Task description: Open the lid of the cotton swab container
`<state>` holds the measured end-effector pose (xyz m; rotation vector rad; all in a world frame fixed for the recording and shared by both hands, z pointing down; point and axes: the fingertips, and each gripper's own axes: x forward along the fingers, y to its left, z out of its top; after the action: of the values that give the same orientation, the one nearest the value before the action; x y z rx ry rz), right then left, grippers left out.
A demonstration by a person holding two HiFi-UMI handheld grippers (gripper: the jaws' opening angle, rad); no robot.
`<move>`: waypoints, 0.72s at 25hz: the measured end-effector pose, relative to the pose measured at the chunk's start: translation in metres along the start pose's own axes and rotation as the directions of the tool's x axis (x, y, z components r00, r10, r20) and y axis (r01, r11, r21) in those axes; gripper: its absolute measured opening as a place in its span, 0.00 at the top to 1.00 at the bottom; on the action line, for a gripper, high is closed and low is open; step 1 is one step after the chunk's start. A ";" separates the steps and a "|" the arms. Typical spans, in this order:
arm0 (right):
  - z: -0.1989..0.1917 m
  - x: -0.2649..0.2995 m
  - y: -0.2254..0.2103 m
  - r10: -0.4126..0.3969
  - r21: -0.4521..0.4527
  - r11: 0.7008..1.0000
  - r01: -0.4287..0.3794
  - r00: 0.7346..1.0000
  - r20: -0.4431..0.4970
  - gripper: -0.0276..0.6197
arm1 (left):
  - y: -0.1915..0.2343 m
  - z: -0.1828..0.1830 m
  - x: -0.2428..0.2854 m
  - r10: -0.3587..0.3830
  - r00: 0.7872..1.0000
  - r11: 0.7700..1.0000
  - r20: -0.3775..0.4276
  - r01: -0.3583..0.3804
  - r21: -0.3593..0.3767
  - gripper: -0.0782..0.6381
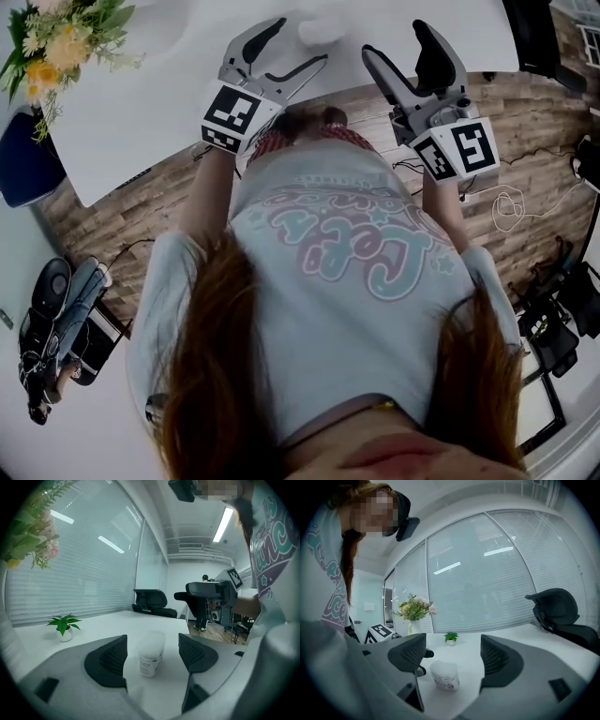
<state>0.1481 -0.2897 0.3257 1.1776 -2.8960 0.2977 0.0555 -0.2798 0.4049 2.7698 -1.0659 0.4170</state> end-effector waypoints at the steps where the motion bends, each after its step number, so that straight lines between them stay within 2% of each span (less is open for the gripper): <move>1: -0.001 0.000 0.000 0.002 0.001 1.000 -0.002 1.000 -0.003 0.41 | 0.000 -0.003 0.002 -0.003 1.000 1.000 -0.007 0.003 0.001 0.44; 18: -0.006 0.000 -0.001 0.001 -0.006 1.000 -0.001 1.000 -0.027 0.41 | 0.002 -0.033 0.033 -0.026 0.994 0.997 -0.106 0.033 0.068 0.44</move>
<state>0.1485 -0.2897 0.3319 1.1617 -2.8723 0.3025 0.0710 -0.2944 0.4466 2.7844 -1.0041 0.5992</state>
